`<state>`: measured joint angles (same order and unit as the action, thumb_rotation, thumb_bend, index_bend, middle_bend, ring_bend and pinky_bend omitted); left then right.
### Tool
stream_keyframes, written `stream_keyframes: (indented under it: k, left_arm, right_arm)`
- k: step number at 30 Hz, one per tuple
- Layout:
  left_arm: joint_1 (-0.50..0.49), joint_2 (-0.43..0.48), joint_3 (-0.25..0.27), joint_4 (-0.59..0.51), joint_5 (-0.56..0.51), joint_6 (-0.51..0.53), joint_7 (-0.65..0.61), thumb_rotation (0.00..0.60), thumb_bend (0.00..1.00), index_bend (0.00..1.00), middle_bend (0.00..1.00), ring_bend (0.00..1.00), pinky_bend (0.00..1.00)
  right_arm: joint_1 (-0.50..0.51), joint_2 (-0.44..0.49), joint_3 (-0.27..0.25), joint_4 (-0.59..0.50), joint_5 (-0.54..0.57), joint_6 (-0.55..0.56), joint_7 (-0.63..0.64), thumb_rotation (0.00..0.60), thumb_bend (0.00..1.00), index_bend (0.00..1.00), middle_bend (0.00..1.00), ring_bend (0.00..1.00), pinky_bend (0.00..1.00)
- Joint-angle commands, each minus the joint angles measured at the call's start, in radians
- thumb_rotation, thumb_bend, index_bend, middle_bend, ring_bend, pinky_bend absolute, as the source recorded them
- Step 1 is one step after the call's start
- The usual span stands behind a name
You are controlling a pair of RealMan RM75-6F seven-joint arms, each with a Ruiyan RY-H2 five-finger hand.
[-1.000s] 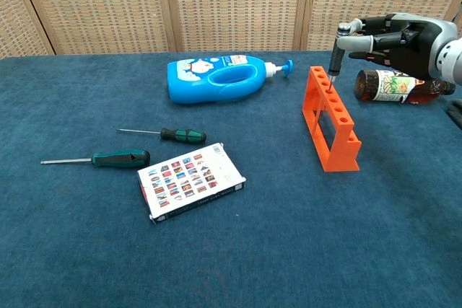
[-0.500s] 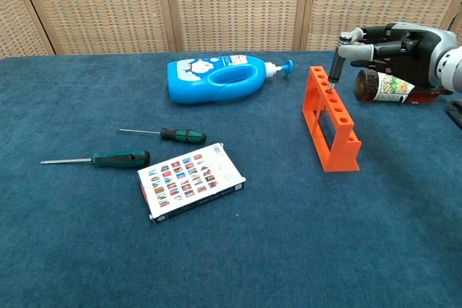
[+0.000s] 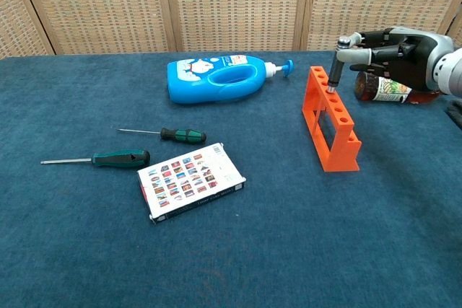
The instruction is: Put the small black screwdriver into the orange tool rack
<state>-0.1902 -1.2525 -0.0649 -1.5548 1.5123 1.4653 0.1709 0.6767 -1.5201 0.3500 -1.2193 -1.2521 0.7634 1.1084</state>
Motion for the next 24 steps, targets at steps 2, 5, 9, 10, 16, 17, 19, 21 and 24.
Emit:
stream_keyframes:
  k: [2,5,9,10,16,17,19,21,24]
  left_arm:
    - [0.000,-0.001,-0.001,0.001,-0.003,-0.002,0.001,0.600,0.00,0.00,0.00,0.00,0.00]
    - [-0.002,-0.002,-0.001,0.002,-0.005,-0.005,0.004,0.600,0.00,0.00,0.00,0.00,0.00]
    - [-0.002,-0.004,-0.002,0.003,-0.009,-0.009,0.007,0.600,0.00,0.00,0.00,0.00,0.00]
    - [-0.002,-0.003,-0.002,0.003,-0.010,-0.009,0.007,0.600,0.00,0.00,0.00,0.00,0.00]
    - [-0.004,-0.005,-0.001,0.004,-0.010,-0.012,0.010,0.600,0.00,0.00,0.00,0.00,0.00]
    - [-0.004,-0.005,-0.001,0.003,-0.011,-0.012,0.010,0.600,0.00,0.00,0.00,0.00,0.00]
    - [-0.003,-0.006,0.000,0.004,-0.011,-0.012,0.011,0.600,0.00,0.00,0.00,0.00,0.00]
    - [-0.004,-0.005,0.000,0.003,-0.010,-0.013,0.010,0.600,0.00,0.00,0.00,0.00,0.00]
    - [-0.003,-0.005,0.000,0.003,-0.009,-0.010,0.010,0.600,0.00,0.00,0.00,0.00,0.00]
  right_arm:
    - [0.004,-0.004,0.004,0.010,0.000,-0.005,0.004,0.600,0.29,0.66,0.02,0.00,0.00]
    - [0.007,-0.006,0.005,0.018,0.000,-0.011,0.007,0.600,0.29,0.66,0.02,0.00,0.00]
    - [0.011,-0.013,0.006,0.034,0.002,-0.020,0.016,0.600,0.29,0.66,0.02,0.00,0.00]
    - [0.011,-0.014,0.007,0.037,0.003,-0.021,0.018,0.600,0.29,0.66,0.02,0.00,0.00]
    - [0.010,-0.024,0.002,0.051,-0.004,-0.025,0.030,0.600,0.29,0.66,0.02,0.00,0.00]
    - [0.010,-0.025,0.001,0.052,-0.005,-0.024,0.032,0.600,0.29,0.66,0.02,0.00,0.00]
    - [0.009,-0.026,0.000,0.053,-0.008,-0.023,0.033,0.600,0.29,0.66,0.02,0.00,0.00]
    - [0.009,-0.027,0.000,0.053,-0.010,-0.022,0.035,0.600,0.29,0.66,0.02,0.00,0.00]
    - [0.006,-0.027,-0.003,0.051,-0.012,-0.020,0.037,0.600,0.29,0.66,0.02,0.00,0.00]
